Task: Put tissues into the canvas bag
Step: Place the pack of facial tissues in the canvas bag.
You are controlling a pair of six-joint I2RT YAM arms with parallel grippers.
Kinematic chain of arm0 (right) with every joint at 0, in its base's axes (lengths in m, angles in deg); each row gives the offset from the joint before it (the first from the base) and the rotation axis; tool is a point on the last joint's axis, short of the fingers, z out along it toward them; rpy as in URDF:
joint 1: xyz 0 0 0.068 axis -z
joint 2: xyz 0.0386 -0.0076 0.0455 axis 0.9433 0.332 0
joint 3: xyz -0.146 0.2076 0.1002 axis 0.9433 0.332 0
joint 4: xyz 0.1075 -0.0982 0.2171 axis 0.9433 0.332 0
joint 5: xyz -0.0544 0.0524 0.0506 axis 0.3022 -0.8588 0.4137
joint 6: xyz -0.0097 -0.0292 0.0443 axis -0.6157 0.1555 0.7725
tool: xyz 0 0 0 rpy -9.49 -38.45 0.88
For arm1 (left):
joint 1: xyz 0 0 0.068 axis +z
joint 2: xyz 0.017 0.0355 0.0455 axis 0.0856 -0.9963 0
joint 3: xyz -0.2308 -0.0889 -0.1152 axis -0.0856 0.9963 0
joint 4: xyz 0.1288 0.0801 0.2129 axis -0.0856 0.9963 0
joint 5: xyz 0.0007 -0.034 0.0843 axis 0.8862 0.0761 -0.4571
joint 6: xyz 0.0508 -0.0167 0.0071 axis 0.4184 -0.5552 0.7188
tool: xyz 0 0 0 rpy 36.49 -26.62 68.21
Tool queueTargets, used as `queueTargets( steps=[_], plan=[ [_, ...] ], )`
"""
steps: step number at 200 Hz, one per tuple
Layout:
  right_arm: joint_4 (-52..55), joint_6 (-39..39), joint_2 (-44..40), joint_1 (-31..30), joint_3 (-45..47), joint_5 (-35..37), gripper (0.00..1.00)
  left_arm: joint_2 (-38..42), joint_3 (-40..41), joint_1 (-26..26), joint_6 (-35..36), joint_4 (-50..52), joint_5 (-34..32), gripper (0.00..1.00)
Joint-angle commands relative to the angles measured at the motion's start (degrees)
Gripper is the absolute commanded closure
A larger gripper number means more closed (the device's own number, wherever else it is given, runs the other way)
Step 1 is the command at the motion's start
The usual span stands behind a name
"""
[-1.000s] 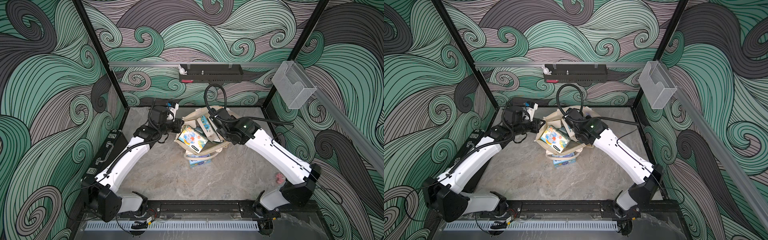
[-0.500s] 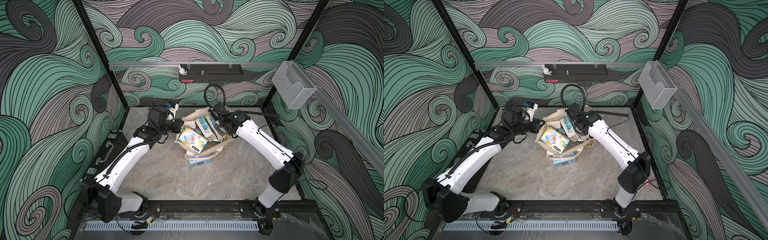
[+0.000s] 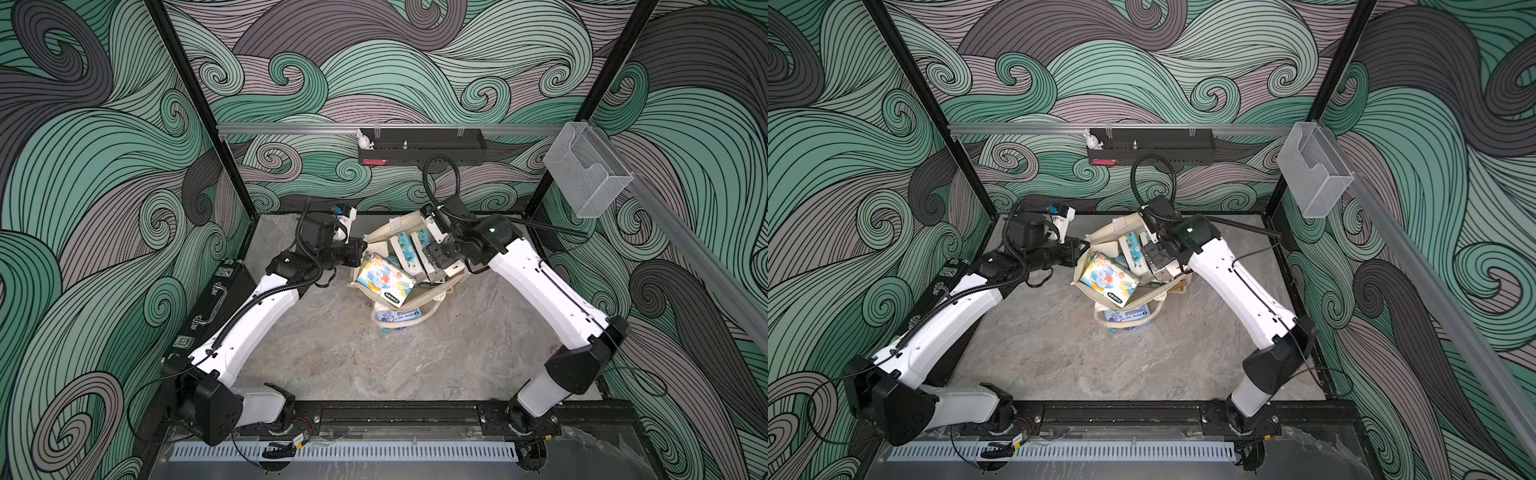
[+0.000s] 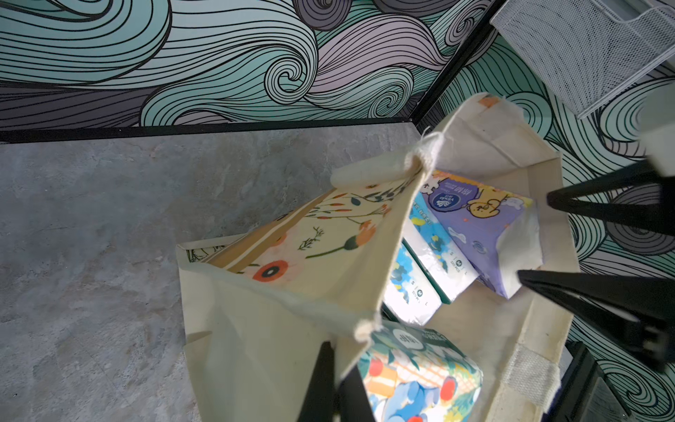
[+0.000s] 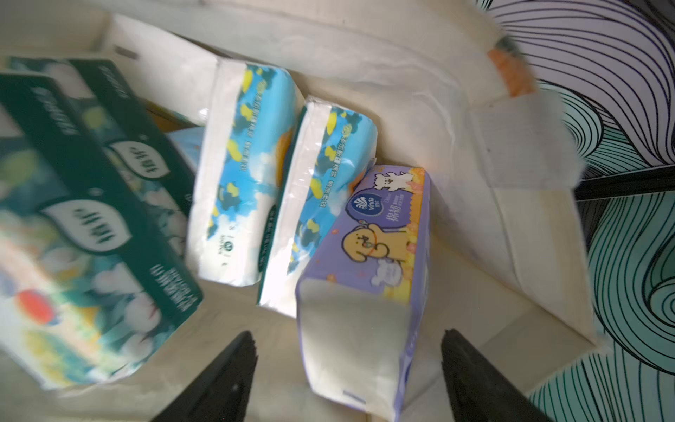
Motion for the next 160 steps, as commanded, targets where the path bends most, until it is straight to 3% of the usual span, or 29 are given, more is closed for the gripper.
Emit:
queueTargets(
  steps=[1,17,30,117,160],
  plan=[
    [2.5,3.5,-4.6,0.0,1.1,-5.9,0.36,1.4,-1.5,-0.5,-0.3,0.1,0.7,1.0],
    [2.4,5.0,-6.4,0.0,3.3,-7.2,0.8,1.4,-1.5,-0.5,-0.3,0.1,0.7,1.0],
    [2.3,5.4,-6.8,0.0,5.3,-7.1,0.96,1.3,-1.5,-0.5,-0.4,0.1,0.8,1.0],
    [-16.3,3.9,3.3,6.3,15.8,-2.4,0.96,0.6,-1.5,-0.5,-0.3,0.1,1.1,1.0],
    [-13.7,6.0,2.0,6.2,12.9,-9.4,0.91,0.5,-1.6,-0.5,-0.4,0.2,1.1,1.0]
  ],
)
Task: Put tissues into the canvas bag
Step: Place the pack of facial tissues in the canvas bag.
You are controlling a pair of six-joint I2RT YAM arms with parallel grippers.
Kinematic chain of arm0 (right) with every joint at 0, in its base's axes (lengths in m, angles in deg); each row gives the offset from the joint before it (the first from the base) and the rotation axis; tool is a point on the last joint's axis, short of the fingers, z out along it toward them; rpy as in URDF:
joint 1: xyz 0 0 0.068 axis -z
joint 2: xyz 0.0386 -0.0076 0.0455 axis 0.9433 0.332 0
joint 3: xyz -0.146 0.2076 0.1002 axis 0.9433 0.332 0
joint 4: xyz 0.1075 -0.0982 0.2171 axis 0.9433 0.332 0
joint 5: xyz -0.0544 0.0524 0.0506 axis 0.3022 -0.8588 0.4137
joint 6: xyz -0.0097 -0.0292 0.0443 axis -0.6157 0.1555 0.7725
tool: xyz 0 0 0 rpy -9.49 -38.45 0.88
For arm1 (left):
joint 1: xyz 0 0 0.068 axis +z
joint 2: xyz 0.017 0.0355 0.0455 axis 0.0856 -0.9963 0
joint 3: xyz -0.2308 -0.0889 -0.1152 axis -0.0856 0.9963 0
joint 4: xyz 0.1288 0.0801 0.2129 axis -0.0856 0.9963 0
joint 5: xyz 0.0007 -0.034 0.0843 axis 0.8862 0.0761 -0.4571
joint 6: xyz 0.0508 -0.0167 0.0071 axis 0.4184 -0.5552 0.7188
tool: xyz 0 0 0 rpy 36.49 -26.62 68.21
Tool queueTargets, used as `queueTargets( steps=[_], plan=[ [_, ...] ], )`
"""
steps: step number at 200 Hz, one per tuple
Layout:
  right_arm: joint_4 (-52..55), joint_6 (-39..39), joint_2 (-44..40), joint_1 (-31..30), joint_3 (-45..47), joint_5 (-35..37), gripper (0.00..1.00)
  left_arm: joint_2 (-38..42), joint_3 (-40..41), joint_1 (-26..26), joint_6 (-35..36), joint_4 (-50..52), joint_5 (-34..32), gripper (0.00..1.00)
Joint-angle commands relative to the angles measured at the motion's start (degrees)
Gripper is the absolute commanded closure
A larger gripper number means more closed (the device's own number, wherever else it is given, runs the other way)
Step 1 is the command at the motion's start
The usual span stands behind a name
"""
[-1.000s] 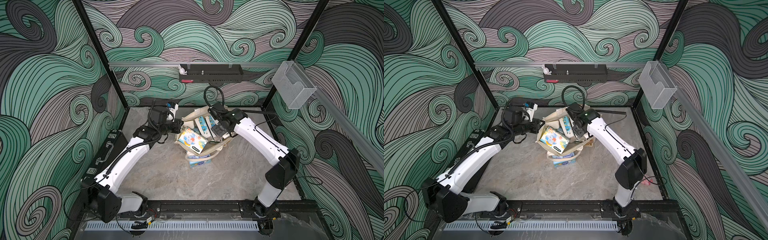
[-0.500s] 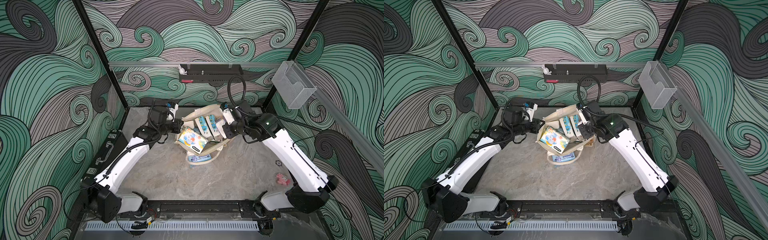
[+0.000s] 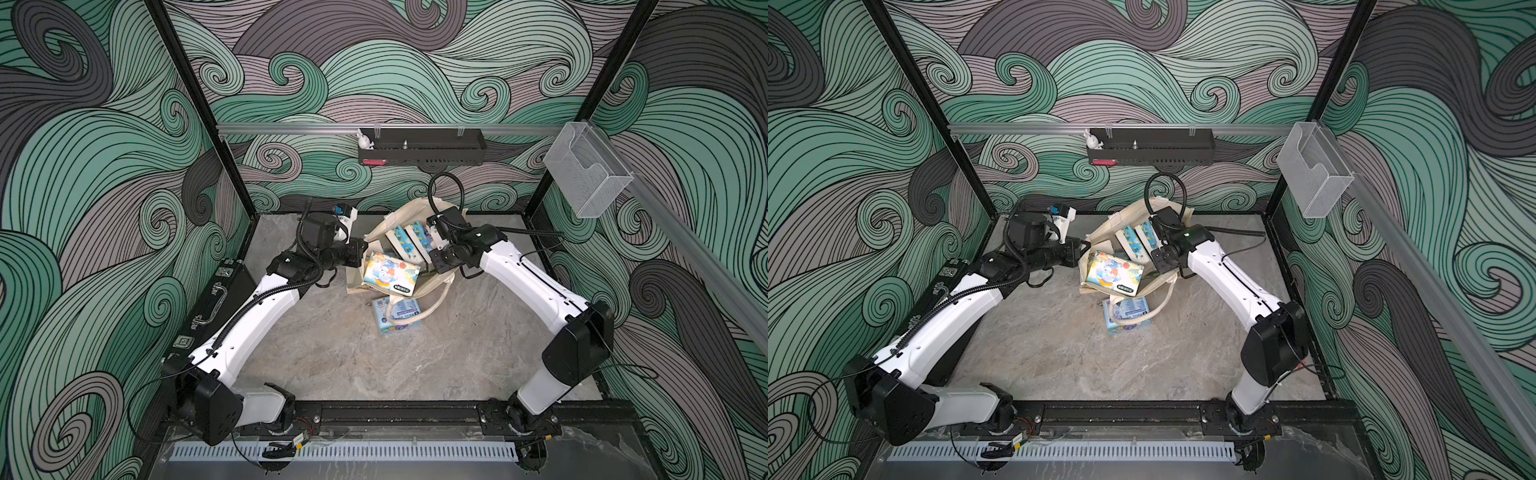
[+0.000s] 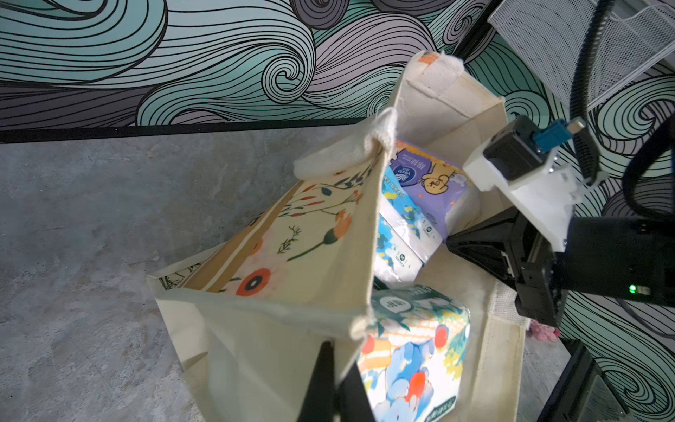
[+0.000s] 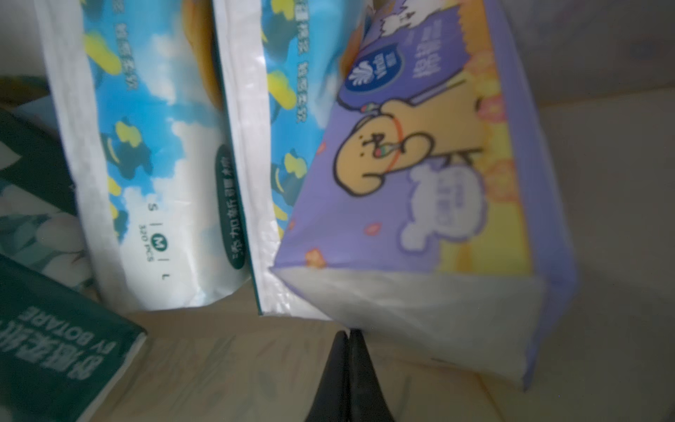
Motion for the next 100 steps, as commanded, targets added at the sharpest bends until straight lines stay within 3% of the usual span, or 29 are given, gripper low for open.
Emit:
queueTargets(
  steps=[1,47,100],
  plan=[
    [0.1,1.8,-2.5,-0.1,-2.3,-4.1,0.91,0.5,-1.6,-0.5,-0.3,0.3,1.0,1.0],
    [-1.8,4.7,-12.3,-2.5,1.5,-25.6,0.59,0.5,-1.5,-0.5,-0.8,0.1,1.5,1.0],
    [-2.4,7.4,-6.3,-10.4,0.2,-29.8,0.56,0.5,-1.4,-0.5,-0.8,-0.1,1.4,1.0]
  ],
)
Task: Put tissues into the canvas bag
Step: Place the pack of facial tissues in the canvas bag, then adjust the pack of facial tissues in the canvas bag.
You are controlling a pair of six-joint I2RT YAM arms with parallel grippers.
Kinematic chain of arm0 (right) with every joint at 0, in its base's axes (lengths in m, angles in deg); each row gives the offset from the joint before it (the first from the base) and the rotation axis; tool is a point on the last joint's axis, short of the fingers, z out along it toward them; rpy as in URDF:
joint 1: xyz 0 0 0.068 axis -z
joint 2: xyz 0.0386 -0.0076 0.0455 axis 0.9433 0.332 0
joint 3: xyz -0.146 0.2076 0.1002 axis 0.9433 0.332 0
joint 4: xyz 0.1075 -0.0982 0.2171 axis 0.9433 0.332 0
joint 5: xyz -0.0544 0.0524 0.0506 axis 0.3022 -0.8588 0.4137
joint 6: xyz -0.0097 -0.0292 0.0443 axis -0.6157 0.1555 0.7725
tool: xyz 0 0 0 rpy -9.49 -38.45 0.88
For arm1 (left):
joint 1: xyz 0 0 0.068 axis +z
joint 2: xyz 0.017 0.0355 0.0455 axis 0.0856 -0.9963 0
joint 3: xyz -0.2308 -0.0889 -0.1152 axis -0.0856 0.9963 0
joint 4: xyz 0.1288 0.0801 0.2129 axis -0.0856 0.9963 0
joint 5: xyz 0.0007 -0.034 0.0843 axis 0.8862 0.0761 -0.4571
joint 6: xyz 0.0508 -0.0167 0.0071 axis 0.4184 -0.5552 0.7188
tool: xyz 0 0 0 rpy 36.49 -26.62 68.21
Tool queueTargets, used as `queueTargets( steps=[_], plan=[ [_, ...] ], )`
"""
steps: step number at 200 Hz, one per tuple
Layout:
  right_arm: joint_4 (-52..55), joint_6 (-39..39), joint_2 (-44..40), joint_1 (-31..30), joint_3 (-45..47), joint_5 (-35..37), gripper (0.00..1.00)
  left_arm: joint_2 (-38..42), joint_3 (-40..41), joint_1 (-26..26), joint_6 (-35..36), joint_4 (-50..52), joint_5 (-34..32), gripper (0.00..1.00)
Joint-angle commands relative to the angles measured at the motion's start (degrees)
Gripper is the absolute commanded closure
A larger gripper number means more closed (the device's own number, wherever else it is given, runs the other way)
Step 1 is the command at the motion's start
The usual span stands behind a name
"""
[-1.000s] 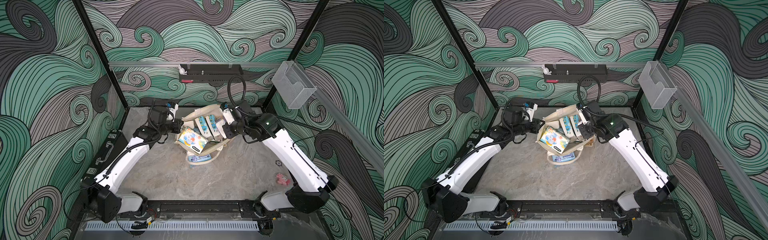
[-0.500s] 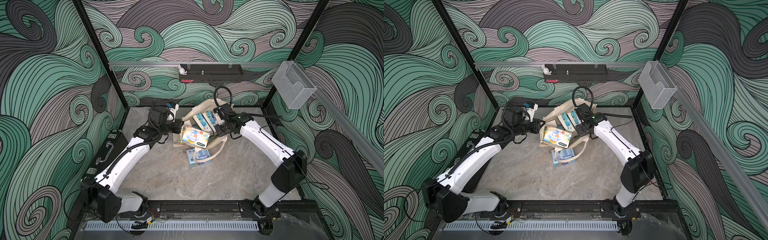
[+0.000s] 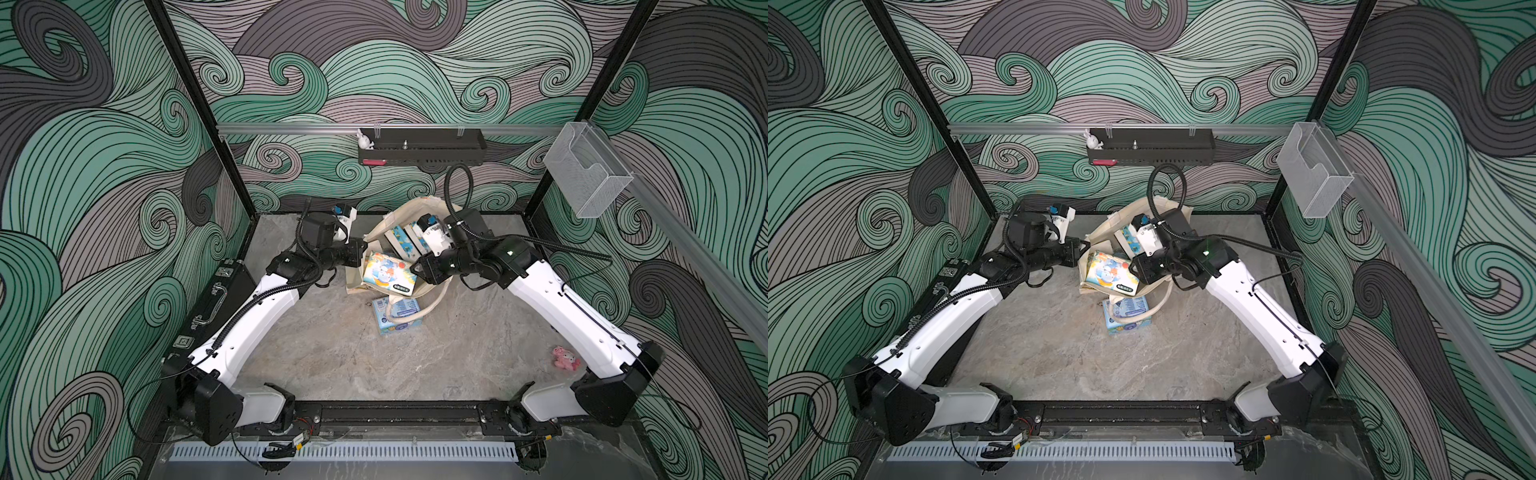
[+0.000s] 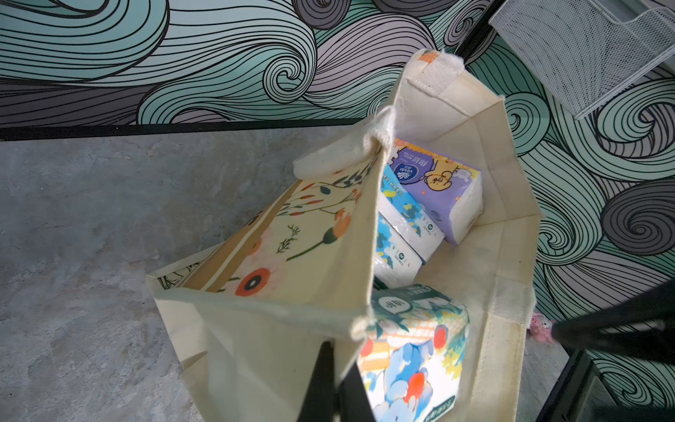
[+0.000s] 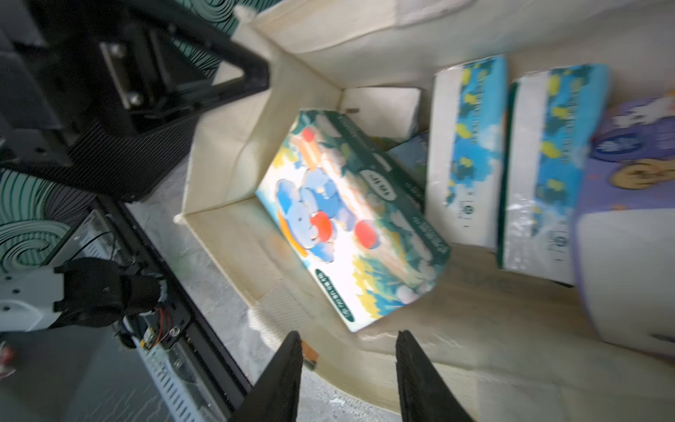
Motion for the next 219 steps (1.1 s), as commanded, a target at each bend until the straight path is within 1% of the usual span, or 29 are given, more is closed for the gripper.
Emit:
queueTargets(
  steps=[1,23,45,78,89,109,117,127,136,144,151,157,162,176,187,205,212,219],
  plan=[
    [-0.9,2.4,5.4,-2.0,-0.4,-4.2,0.56,0.5,-1.4,-0.5,-0.4,-0.1,1.3,1.0],
    [-0.5,3.0,11.7,-2.1,-4.5,-1.4,0.57,0.4,-1.4,-0.5,-0.5,-0.2,1.4,1.0],
    [0.0,3.2,17.1,-1.3,-11.6,3.6,0.56,0.2,-1.4,-0.5,-0.4,-0.2,1.7,1.0],
    [2.5,0.6,23.9,-0.4,-26.9,12.7,0.56,0.1,-1.4,-0.5,-0.5,-0.2,1.8,1.0],
    [3.5,-0.5,25.6,-0.2,-31.1,13.8,0.56,0.2,-1.4,-0.5,-0.5,-0.2,1.8,1.0],
    [7.0,-1.3,27.9,0.5,-37.1,13.6,0.56,0.3,-1.3,-0.5,-0.4,-0.2,1.7,1.0],
    [8.1,-1.6,27.7,0.7,-37.9,13.7,0.55,0.3,-1.3,-0.5,-0.5,-0.2,1.7,1.0],
    [8.6,-2.1,26.0,0.7,-36.8,13.8,0.54,0.3,-1.3,-0.5,-0.5,-0.2,1.8,1.0],
    [8.5,-2.9,23.9,0.8,-34.4,13.2,0.51,0.3,-1.2,-0.5,-0.6,-0.3,1.8,1.0],
    [8.2,-4.3,22.1,0.8,-31.5,11.4,0.41,0.3,-1.2,-0.5,-0.6,-0.3,1.8,1.0],
    [7.7,-5.9,20.4,0.7,-28.6,9.3,0.28,0.3,-1.3,-0.5,-0.6,-0.4,2.0,1.0],
    [7.3,-7.2,19.4,0.7,-26.3,8.1,0.2,0.2,-1.2,-0.5,-0.8,-0.4,2.1,1.0],
    [7.2,-8.4,18.8,0.7,-24.5,7.1,0.15,0.1,-1.3,-0.5,-0.8,-0.5,2.2,1.0],
    [7.4,-12.4,18.2,0.7,-21.3,3.3,0.06,0.0,-1.4,-0.5,-0.8,-0.5,2.6,1.0],
    [7.3,-15.4,18.2,1.0,-19.9,0.5,0.0,0.0,-1.5,-0.5,-0.8,-0.5,2.8,1.0],
    [7.4,-18.9,19.8,2.3,-19.3,-1.0,0.0,0.3,-1.6,-0.4,-0.1,-0.3,2.8,1.0],
    [7.4,-19.2,20.5,3.4,-19.6,-1.7,0.0,0.5,-1.5,-0.4,0.1,-0.4,2.8,1.0],
    [7.7,-19.1,21.6,4.7,-20.3,-3.9,0.0,0.8,-1.4,-0.4,0.3,-0.6,2.9,1.0]
  ],
)
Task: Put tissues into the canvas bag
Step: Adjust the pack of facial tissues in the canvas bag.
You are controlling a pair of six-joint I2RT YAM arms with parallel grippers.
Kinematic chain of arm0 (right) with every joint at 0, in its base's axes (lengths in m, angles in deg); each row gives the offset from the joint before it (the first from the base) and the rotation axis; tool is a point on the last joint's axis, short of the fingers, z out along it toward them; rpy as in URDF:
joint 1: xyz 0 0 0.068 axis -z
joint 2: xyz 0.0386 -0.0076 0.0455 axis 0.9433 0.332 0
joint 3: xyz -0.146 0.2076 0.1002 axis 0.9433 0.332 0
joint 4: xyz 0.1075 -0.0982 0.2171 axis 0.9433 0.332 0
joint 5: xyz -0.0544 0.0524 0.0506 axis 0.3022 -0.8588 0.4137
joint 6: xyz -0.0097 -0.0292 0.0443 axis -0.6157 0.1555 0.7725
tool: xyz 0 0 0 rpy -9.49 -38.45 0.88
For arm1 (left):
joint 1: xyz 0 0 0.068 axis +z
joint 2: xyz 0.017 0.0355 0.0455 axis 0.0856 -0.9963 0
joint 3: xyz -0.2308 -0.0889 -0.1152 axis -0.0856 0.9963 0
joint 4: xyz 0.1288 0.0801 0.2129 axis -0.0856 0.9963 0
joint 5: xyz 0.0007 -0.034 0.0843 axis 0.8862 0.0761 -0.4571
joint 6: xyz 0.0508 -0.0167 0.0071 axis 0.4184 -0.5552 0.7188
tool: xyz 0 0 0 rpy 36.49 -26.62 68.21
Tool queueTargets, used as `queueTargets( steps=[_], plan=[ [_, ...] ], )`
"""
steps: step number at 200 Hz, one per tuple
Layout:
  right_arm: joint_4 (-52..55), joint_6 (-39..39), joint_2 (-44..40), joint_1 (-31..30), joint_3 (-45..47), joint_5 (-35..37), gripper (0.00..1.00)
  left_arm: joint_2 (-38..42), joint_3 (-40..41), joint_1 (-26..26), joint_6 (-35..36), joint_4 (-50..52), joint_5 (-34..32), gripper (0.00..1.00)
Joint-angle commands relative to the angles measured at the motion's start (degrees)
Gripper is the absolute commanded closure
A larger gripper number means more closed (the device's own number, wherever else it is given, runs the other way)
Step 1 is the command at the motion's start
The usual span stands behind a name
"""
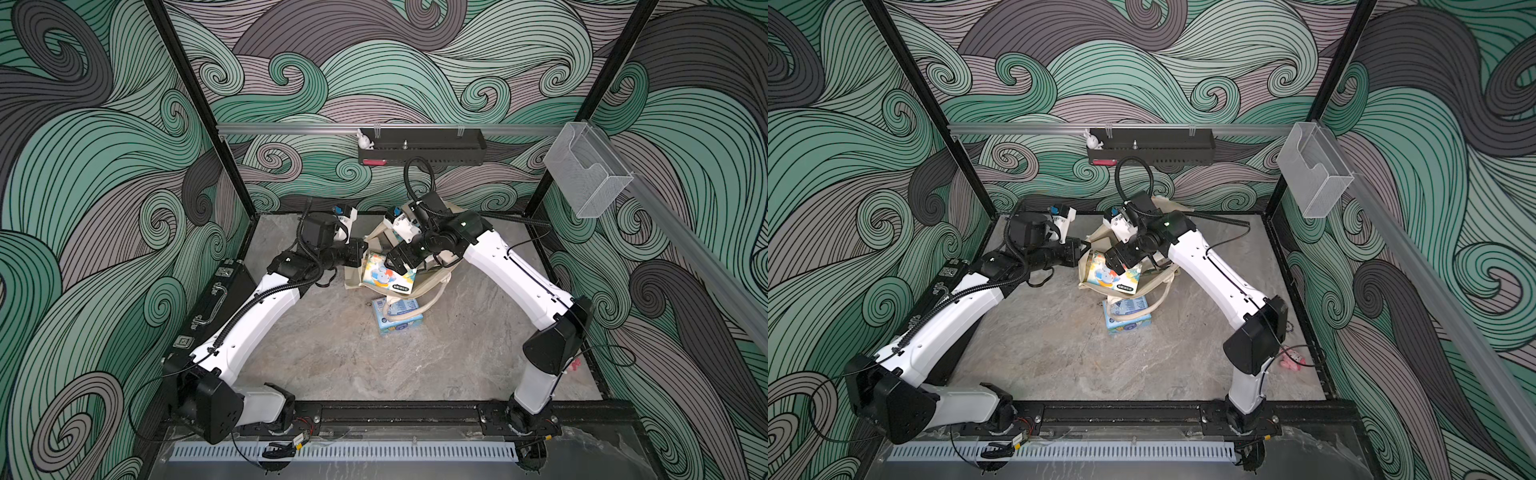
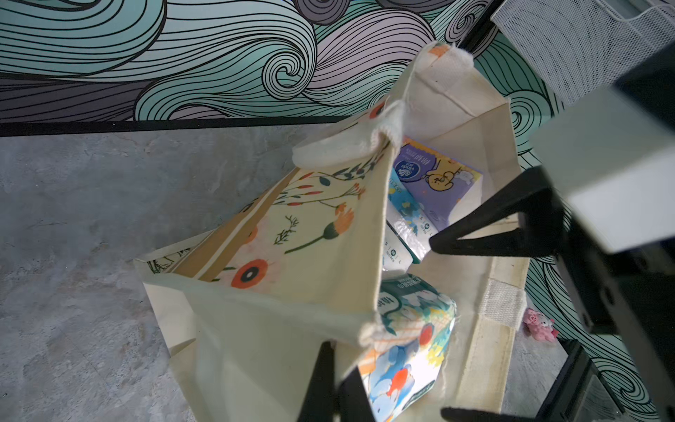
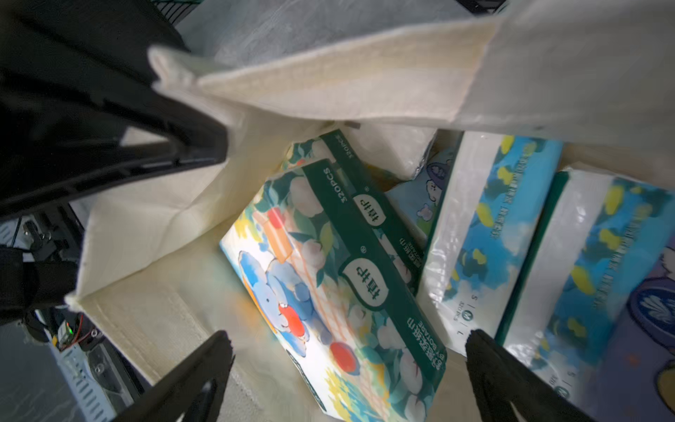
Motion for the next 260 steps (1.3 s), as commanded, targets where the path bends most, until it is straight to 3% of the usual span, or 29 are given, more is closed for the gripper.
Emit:
queueTargets(
  steps=[1,50,90,110,126,136,154,176,208,260],
  plan=[
    [0.7,-5.2,2.4,3.5,-0.7,-6.8,0.0,1.3,-1.4,-0.4,0.3,-0.6,2.5,1.0],
    [4.8,-8.7,8.7,6.3,-3.1,-22.5,0.0,1.8,-1.3,-0.4,0.6,-0.8,2.7,1.0],
    [6.2,-10.1,9.2,4.9,-1.0,-24.2,0.06,2.2,-1.4,-0.4,0.9,-0.5,2.1,1.0],
    [6.3,-10.3,7.2,4.0,0.3,-24.2,0.13,2.1,-1.5,-0.4,0.9,-0.4,2.1,1.0],
    [6.3,-10.3,4.9,3.3,1.8,-22.1,0.26,2.1,-1.5,-0.4,1.1,-0.4,2.0,1.0],
    [6.2,-10.3,3.4,2.8,3.0,-19.7,0.35,2.2,-1.5,-0.4,1.1,-0.3,1.9,1.0],
    [4.9,-10.6,0.0,1.8,6.1,-13.5,0.42,2.1,-1.6,-0.3,1.1,-0.2,1.8,1.0],
    [0.5,-11.5,-4.5,0.2,11.0,-0.9,0.57,2.2,-1.8,-0.1,0.9,-0.1,2.0,1.0],
    [-12.6,-11.6,-12.1,-1.6,19.5,20.9,0.59,2.3,-2.1,0.0,1.4,0.3,1.9,1.0],
    [-21.4,-12.3,-21.0,-1.9,23.5,34.7,0.66,1.9,-2.0,-0.1,2.1,0.4,1.7,1.0]
  ],
)
